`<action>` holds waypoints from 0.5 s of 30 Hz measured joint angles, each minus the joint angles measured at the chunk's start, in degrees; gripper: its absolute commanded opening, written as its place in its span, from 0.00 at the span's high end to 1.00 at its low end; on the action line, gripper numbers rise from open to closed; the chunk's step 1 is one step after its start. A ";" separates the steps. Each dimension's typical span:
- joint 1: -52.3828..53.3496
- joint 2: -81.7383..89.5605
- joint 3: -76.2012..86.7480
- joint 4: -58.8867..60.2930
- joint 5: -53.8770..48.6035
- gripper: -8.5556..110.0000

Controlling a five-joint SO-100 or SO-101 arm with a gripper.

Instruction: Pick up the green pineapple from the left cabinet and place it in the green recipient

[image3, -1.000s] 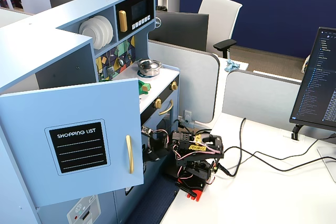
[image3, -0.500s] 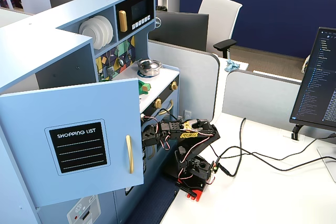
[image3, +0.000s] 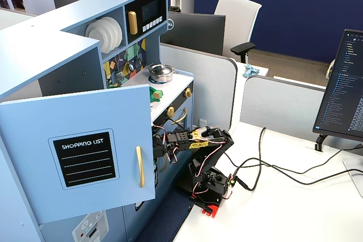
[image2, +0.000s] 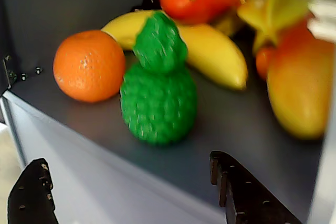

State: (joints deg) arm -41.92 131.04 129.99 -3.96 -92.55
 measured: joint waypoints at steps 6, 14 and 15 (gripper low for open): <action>-0.62 -7.29 -3.34 -6.06 -3.52 0.66; -0.26 -15.82 -7.82 -10.11 -4.39 0.67; -0.26 -16.87 -8.26 -10.28 -4.39 0.67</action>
State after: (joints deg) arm -42.19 114.17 121.73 -14.24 -96.94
